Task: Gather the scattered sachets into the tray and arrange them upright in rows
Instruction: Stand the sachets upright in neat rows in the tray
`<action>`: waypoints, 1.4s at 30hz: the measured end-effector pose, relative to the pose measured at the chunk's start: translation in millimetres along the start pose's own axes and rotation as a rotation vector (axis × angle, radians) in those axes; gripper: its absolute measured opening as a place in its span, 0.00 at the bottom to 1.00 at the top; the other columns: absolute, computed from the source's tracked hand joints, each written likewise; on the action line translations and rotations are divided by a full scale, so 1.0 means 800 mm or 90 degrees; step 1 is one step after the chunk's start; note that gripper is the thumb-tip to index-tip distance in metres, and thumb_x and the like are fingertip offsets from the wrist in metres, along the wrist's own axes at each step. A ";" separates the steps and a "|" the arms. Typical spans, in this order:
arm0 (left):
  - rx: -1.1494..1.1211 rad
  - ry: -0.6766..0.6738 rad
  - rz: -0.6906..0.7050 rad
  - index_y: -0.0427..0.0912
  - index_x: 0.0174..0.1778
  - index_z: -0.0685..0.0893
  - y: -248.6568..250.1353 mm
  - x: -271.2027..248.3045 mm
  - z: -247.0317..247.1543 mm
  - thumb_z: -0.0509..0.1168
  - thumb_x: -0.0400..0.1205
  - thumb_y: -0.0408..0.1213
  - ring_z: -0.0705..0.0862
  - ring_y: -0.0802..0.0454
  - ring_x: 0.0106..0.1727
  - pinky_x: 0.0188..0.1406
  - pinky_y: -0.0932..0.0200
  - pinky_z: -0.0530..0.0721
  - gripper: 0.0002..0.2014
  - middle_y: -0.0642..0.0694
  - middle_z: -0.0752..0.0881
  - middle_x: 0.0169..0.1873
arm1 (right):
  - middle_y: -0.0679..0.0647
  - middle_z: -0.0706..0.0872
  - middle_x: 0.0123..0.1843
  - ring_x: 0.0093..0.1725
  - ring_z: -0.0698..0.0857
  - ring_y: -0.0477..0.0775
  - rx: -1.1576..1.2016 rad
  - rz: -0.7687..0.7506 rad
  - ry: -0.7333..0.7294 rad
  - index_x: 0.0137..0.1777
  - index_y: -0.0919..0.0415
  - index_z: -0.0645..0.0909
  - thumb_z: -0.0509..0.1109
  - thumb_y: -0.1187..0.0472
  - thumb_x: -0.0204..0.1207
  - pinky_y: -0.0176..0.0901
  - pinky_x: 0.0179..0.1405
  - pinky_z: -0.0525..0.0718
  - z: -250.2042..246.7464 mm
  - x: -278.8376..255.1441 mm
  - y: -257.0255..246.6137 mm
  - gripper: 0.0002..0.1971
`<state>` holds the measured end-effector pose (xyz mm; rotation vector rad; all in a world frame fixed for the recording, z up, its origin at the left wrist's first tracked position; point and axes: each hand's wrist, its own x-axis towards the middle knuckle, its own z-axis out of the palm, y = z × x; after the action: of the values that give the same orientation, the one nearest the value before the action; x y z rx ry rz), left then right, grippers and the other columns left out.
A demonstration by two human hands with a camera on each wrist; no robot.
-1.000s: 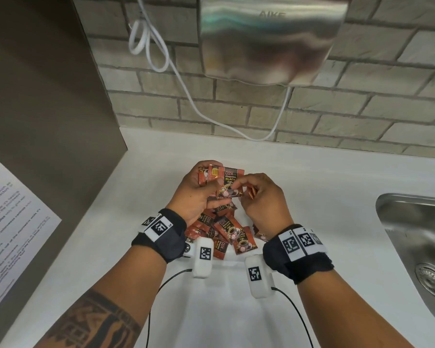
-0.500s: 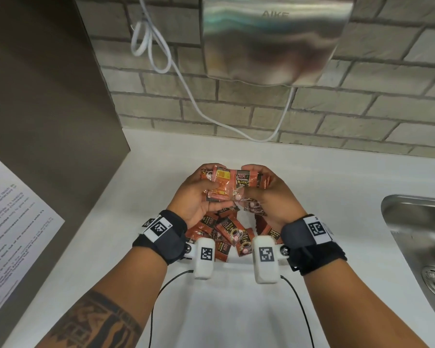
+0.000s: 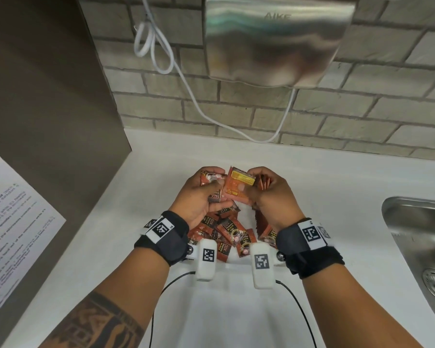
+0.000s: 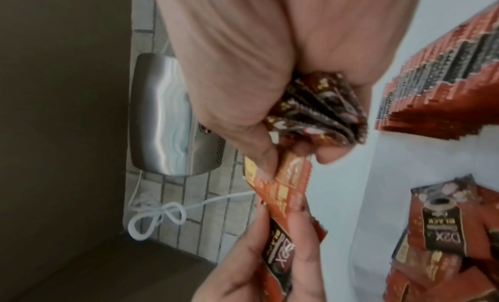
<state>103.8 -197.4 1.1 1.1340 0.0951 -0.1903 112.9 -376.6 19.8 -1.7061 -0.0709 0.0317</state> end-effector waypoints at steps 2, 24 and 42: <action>-0.043 0.037 -0.038 0.36 0.66 0.80 -0.001 0.002 -0.002 0.62 0.89 0.30 0.91 0.36 0.54 0.44 0.46 0.93 0.11 0.37 0.90 0.55 | 0.46 0.86 0.41 0.38 0.82 0.40 -0.084 -0.105 0.010 0.43 0.56 0.85 0.80 0.68 0.72 0.30 0.40 0.79 -0.001 -0.002 -0.002 0.08; 0.053 -0.052 0.023 0.40 0.61 0.82 0.005 -0.008 0.011 0.69 0.84 0.27 0.90 0.38 0.51 0.37 0.46 0.92 0.11 0.38 0.89 0.49 | 0.61 0.91 0.58 0.59 0.90 0.60 0.147 0.124 -0.136 0.67 0.59 0.81 0.83 0.71 0.67 0.53 0.57 0.89 0.003 -0.010 0.016 0.28; 0.277 0.055 0.105 0.41 0.57 0.86 0.000 0.001 -0.003 0.84 0.70 0.31 0.79 0.58 0.22 0.18 0.66 0.74 0.21 0.46 0.88 0.38 | 0.55 0.87 0.44 0.37 0.89 0.49 0.061 0.013 -0.088 0.63 0.60 0.84 0.79 0.76 0.71 0.41 0.37 0.88 -0.013 0.002 0.000 0.22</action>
<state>104.9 -195.4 -0.4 1.5770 0.0363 -0.0131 114.9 -387.0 21.1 -1.6070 -0.1529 0.1655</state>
